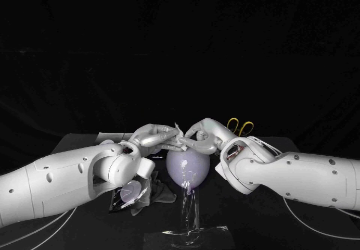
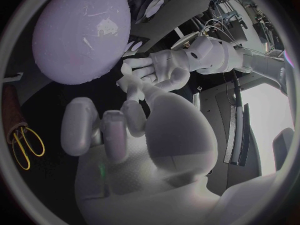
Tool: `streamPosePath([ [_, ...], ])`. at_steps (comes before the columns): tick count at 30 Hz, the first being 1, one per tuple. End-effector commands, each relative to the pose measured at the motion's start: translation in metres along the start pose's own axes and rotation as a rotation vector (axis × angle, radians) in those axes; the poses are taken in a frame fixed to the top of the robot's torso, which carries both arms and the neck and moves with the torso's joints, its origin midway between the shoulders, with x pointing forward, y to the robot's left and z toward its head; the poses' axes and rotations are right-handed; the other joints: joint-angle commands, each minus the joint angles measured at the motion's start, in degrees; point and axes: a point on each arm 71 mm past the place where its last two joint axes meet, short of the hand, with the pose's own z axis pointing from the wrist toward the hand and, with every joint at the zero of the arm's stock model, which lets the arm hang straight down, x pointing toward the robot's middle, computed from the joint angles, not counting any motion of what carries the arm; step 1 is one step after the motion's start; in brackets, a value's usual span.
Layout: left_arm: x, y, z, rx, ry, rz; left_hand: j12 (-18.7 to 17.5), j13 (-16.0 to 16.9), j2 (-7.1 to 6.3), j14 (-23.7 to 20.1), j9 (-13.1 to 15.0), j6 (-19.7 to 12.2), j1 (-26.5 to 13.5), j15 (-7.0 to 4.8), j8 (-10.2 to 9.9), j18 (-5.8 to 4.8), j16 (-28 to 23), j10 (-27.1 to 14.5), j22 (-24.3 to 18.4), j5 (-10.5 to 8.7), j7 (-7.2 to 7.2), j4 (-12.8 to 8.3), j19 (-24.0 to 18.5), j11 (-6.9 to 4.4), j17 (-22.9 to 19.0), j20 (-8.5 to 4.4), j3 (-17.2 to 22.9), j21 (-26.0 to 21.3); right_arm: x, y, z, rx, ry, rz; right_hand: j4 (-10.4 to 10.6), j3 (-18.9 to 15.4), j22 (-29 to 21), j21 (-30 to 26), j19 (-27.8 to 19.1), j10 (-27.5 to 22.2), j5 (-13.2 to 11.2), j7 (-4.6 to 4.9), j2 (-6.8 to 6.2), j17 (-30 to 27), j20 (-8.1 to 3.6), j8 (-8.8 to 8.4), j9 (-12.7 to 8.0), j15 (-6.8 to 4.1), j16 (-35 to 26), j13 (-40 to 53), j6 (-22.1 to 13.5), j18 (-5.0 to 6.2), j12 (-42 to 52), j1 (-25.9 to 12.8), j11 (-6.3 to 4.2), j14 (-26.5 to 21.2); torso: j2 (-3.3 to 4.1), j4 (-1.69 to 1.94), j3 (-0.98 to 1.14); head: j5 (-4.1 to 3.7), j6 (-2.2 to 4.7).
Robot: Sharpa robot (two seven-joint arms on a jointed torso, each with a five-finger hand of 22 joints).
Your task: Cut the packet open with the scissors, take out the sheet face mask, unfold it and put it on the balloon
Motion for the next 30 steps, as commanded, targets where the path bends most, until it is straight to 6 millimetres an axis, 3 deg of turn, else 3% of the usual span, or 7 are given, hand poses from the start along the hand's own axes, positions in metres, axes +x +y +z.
streamPosePath([
  [1, 0.0037, -0.0025, 0.0006, 0.018, 0.025, -0.004, 0.37, -0.02, 0.17, -0.27, 10.04, 0.32, 0.23, -0.12, 0.18, 1.00, 0.18, 0.46, 0.08, 0.17, 0.10, 0.11, -0.42, -0.08, 0.09, 0.05, 0.36, 0.24, 0.0015, 0.0012, 0.0004, -0.013, 0.016, -0.007, -0.68, 0.02, 10.14, -0.26, -0.16, -0.07, -0.21, -0.04, 0.00, 9.66, -0.35, 0.31, 0.12, -0.47, 0.17, 1.36, -0.37, 0.27, -0.32, 1.35, -0.42, 4.61, -0.01, -0.02, 0.01, -0.02, -0.02],
  [7, 0.0041, -0.0026, 0.0008, 0.018, 0.027, -0.005, 0.37, -0.02, 0.17, -0.27, 10.04, 0.32, 0.23, -0.12, 0.18, 1.00, 0.18, 0.46, 0.08, 0.17, 0.10, 0.11, -0.42, -0.08, 0.09, 0.05, 0.36, 0.24, 0.0008, 0.0002, 0.0010, -0.010, 0.010, -0.008, -1.21, 0.20, 10.15, -0.23, -0.15, -0.06, -0.20, -0.11, -0.25, 9.68, -0.38, 0.36, 0.14, -0.50, 0.18, 1.41, -0.37, 0.27, -0.31, 2.64, -0.49, 4.62, -0.01, 0.00, 0.01, -0.06, -0.09],
  [15, 0.0030, -0.0025, 0.0005, 0.018, 0.024, -0.004, 0.37, -0.02, 0.17, -0.27, 10.04, 0.32, 0.23, -0.12, 0.18, 1.00, 0.18, 0.46, 0.08, 0.17, 0.10, 0.11, -0.42, -0.08, 0.09, 0.05, 0.36, 0.24, -0.0018, 0.0010, 0.0001, -0.024, -0.019, 0.013, -5.31, 5.34, 10.85, 2.39, 1.01, 1.15, -0.18, -0.57, 1.85, 10.89, -0.77, 1.19, 0.71, -0.98, 1.07, 2.73, 0.01, -0.22, 1.88, 8.99, -0.98, 4.94, 0.02, 0.00, -0.01, -0.06, -0.18],
  [30, -0.0020, -0.0022, -0.0002, 0.016, 0.010, -0.001, 0.37, -0.02, 0.17, -0.27, 10.04, 0.32, 0.23, -0.12, 0.18, 1.00, 0.18, 0.46, 0.08, 0.17, 0.10, 0.11, -0.42, -0.08, 0.09, 0.05, 0.36, 0.24, -0.0078, -0.0043, -0.0032, -0.012, -0.048, 0.059, -6.39, 9.00, 11.39, 4.56, 1.92, 2.58, -0.19, -0.66, 1.06, 12.07, -0.92, 2.56, 1.67, -1.03, 1.98, 4.43, 0.58, -0.63, 4.63, 8.17, -1.07, 5.25, -0.02, 0.00, 0.00, -0.05, -0.19],
])
